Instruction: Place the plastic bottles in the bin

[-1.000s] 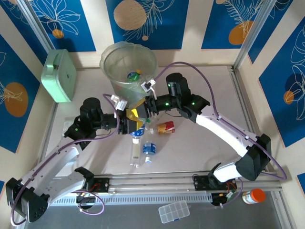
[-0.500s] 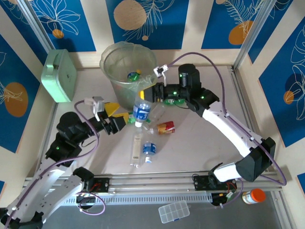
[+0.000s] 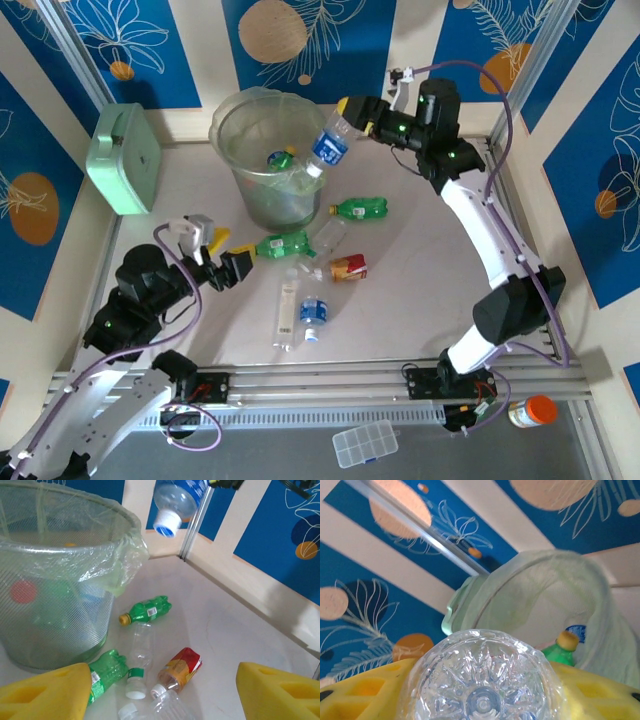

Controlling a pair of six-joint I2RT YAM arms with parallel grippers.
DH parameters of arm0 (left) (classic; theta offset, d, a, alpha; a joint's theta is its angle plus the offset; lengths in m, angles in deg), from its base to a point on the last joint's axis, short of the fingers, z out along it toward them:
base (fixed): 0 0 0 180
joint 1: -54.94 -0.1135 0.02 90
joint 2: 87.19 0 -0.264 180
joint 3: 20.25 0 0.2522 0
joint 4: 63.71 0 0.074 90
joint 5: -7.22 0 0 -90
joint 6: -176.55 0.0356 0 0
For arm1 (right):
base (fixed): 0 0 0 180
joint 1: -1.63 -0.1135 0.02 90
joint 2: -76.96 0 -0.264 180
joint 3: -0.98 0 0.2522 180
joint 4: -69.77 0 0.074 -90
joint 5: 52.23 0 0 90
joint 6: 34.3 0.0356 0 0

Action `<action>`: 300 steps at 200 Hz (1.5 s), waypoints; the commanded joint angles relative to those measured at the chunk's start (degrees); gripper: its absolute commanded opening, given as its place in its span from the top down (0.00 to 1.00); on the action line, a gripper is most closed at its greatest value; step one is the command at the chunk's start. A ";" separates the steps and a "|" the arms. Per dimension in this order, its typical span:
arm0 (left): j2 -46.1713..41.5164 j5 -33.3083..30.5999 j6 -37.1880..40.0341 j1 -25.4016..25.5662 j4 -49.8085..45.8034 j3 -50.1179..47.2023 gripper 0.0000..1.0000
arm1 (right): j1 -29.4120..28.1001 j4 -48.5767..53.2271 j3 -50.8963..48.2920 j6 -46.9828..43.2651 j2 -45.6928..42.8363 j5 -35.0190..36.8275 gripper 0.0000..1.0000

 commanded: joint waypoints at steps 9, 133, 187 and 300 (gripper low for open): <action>-0.72 -1.56 2.68 0.46 -3.19 1.19 0.25 | 1.39 -0.75 7.98 4.54 6.40 -0.90 0.50; 1.39 0.37 3.92 0.72 -3.15 0.72 0.26 | -5.61 16.95 47.38 0.90 37.95 -6.23 0.48; 1.13 -0.39 3.78 0.81 -4.21 1.36 0.25 | -10.14 26.94 53.14 -7.94 42.74 -1.14 0.45; 1.35 -4.15 1.58 0.81 -5.62 1.63 0.22 | -9.86 28.13 52.66 -11.82 35.51 3.03 0.12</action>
